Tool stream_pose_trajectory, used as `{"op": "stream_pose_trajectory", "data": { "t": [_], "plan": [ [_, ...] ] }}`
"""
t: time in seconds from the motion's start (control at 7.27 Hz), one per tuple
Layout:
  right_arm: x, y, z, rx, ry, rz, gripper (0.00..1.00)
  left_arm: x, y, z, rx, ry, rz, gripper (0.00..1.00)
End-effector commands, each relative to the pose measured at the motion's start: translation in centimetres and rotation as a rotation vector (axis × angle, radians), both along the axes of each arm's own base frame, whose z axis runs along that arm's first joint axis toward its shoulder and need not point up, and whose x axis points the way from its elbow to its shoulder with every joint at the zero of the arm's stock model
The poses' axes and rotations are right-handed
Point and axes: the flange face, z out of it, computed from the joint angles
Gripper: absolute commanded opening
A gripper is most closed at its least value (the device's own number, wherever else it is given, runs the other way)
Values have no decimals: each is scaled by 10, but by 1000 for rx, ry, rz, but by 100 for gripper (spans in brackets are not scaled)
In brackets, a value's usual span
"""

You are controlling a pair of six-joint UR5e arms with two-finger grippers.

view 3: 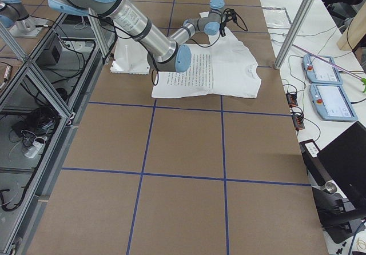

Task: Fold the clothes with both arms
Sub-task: 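Fold the held sleeve across the shirt toward the collar with the right gripper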

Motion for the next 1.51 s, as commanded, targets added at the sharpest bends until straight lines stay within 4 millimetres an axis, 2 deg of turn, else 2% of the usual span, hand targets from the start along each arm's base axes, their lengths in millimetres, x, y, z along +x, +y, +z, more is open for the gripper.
{"op": "stream_pose_trajectory", "data": {
  "t": [0.0,0.28,0.41,0.55,0.69,0.83,0.96,1.1,1.24,1.38],
  "plan": [
    [-7,2,-10,49,-18,64,100,1,-4,5,-11,-1,0,100],
    [-2,-1,-11,34,-20,74,100,3,-8,16,-52,11,-10,100],
    [9,-2,7,-2,11,74,100,14,-16,5,-162,62,-108,100],
    [46,3,21,-78,103,58,100,54,-23,-21,-265,115,-164,100],
    [88,-5,32,-179,165,13,100,85,-20,-24,-342,133,-180,100],
    [127,-23,43,-273,208,2,100,112,-15,-23,-422,145,-198,100],
    [170,-25,69,-287,274,-36,100,129,-4,-23,-475,176,-239,100],
    [222,-30,95,-293,358,-70,100,153,17,-10,-527,212,-297,100],
    [282,-37,127,-289,414,-111,100,197,31,-6,-544,216,-364,100],
    [343,-37,169,-271,459,-146,100,222,40,9,-571,196,-372,100]
  ]
}}
